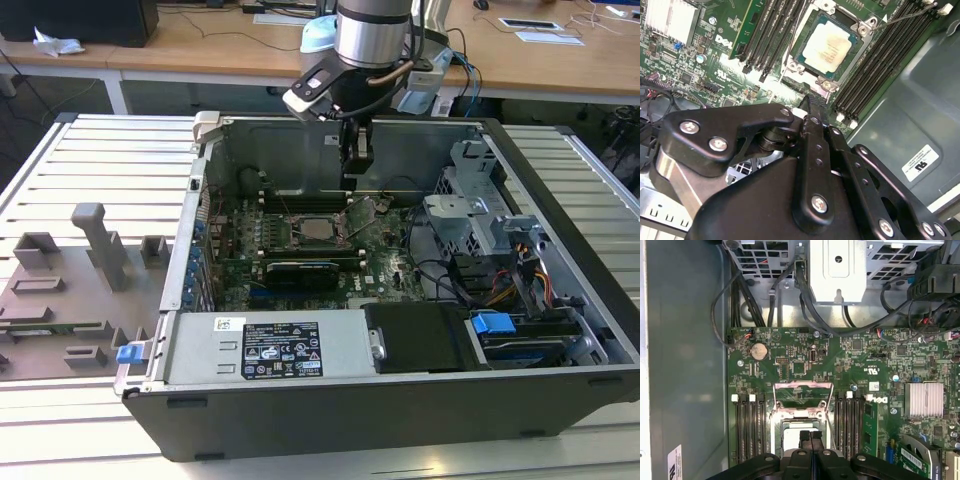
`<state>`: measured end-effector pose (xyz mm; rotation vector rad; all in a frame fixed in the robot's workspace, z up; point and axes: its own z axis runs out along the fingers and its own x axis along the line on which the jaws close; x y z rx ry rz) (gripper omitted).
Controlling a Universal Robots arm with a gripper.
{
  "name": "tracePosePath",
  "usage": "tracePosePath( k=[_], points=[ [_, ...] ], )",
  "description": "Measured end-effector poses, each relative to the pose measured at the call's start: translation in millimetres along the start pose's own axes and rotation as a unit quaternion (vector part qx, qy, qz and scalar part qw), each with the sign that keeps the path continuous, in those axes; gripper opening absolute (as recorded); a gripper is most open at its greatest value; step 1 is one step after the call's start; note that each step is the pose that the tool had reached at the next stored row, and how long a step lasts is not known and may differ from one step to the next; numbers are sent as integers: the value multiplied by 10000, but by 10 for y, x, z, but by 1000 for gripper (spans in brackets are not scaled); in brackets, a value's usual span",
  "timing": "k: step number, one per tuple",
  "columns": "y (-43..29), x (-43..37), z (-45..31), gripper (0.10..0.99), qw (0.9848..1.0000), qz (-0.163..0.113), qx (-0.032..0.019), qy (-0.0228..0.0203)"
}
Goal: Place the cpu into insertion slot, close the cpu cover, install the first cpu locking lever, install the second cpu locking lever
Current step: 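Close the cpu cover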
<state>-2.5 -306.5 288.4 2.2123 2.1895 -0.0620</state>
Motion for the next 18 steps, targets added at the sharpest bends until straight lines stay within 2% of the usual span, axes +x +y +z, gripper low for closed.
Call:
tracePosePath(
  k=[8, 11, 16, 18],
  points=[
    [13, 2, 29, 106, 10000, -1, 0, 1],
    [47, 2, 38, 106, 10000, 0, 1, -1],
    [171, 4, 42, 106, 10000, 0, 0, 1],
    [253, 5, 41, 106, 10000, 0, 2, 0]
  ],
)
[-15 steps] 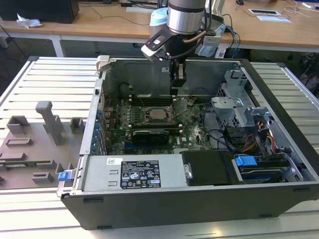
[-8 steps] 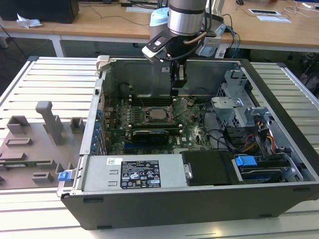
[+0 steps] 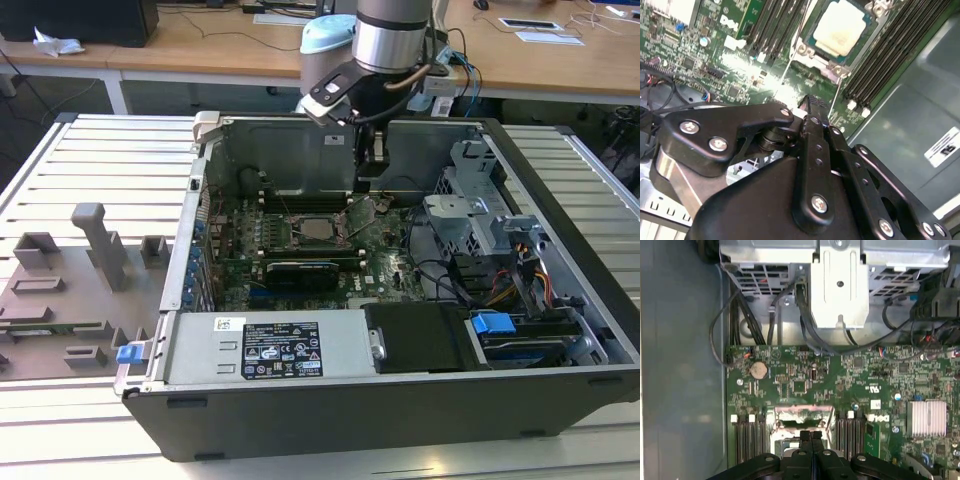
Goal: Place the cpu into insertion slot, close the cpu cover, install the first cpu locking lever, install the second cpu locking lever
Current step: 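Close the cpu cover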
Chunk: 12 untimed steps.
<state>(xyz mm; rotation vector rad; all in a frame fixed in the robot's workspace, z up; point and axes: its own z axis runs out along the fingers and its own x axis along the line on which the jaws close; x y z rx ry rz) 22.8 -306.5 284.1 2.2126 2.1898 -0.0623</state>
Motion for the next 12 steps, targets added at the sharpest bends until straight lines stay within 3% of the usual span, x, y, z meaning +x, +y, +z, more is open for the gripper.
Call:
tracePosePath(
  k=[5, 12],
  points=[
    [135, 1, -1, 106, 10000, -1, 2, 0],
    [263, 3, -1, 106, 10000, 0, 2, 0]
  ],
)
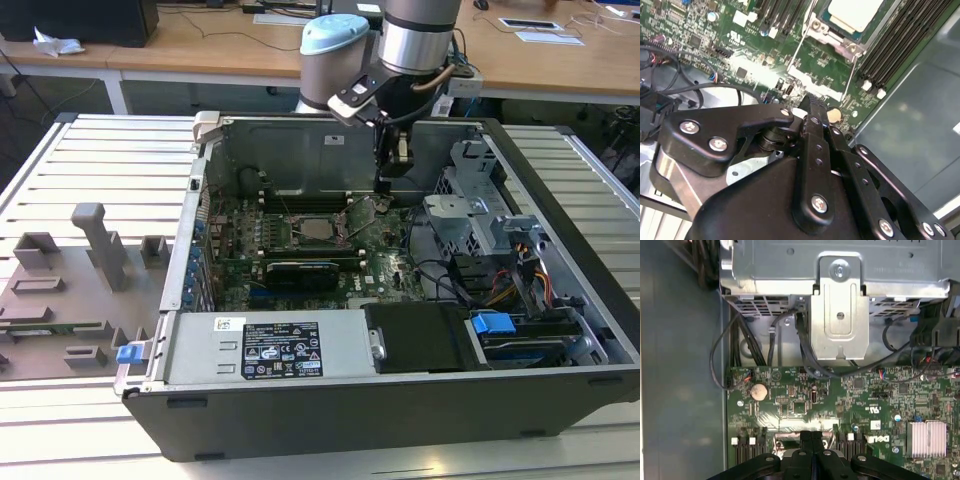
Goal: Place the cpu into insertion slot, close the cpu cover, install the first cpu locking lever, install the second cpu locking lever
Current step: 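Close the cpu cover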
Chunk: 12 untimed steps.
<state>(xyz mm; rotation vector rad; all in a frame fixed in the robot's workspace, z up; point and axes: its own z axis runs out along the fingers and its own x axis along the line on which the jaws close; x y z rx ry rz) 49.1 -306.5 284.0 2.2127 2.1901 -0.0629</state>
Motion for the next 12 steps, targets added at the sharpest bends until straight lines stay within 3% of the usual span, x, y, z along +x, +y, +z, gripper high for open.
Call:
tracePosePath(
  k=[4, 12],
  points=[
    [82, 1, 0, 106, 10000, 0, 0, 0],
    [165, 3, 35, 106, 10000, 0, 3, 0]
  ],
)
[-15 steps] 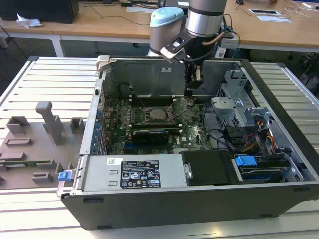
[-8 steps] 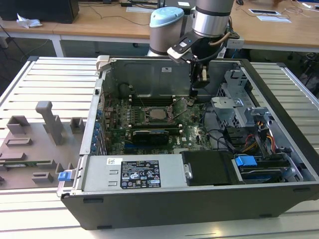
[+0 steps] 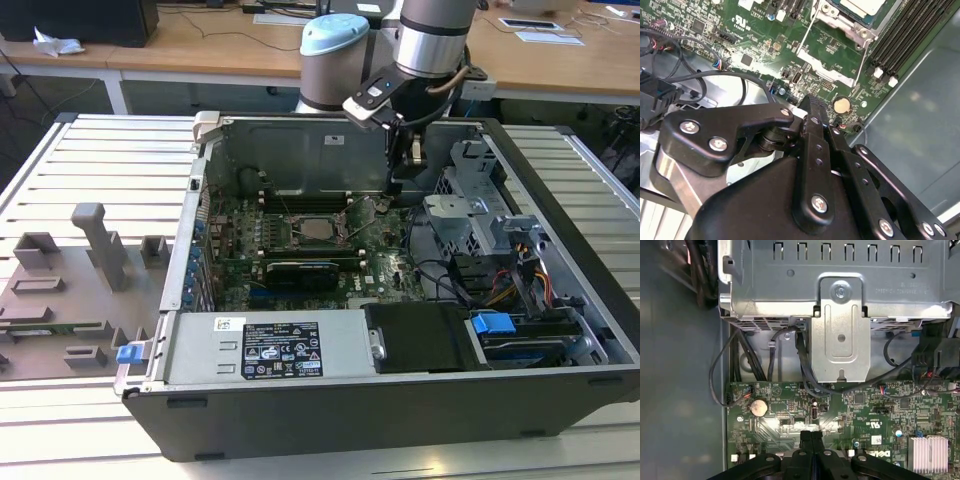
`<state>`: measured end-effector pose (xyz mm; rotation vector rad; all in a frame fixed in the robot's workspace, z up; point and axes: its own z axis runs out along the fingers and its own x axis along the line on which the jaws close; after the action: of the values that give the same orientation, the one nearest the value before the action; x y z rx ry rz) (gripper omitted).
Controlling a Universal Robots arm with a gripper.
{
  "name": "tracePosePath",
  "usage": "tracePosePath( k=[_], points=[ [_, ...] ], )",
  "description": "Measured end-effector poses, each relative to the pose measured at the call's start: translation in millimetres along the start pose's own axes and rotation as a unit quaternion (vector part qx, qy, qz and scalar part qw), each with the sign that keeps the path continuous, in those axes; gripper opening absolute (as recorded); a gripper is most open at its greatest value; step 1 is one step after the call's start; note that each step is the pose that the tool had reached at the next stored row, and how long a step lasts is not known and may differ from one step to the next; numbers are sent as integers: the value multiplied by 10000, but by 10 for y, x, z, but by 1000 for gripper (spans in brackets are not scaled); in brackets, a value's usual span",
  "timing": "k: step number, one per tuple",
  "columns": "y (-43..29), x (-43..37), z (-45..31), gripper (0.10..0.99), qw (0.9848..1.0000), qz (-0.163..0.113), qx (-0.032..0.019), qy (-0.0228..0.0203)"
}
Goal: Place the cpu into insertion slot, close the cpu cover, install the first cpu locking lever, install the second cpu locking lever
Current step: 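Close the cpu cover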
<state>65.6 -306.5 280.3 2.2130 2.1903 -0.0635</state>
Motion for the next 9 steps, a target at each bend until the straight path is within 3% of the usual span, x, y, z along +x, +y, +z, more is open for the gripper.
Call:
tracePosePath(
  k=[4, 9],
  points=[
    [34, 2, 21, 106, 10000, 0, 3, 0],
    [35, 7, 142, 106, 10000, 0, 4, 0]
  ],
)
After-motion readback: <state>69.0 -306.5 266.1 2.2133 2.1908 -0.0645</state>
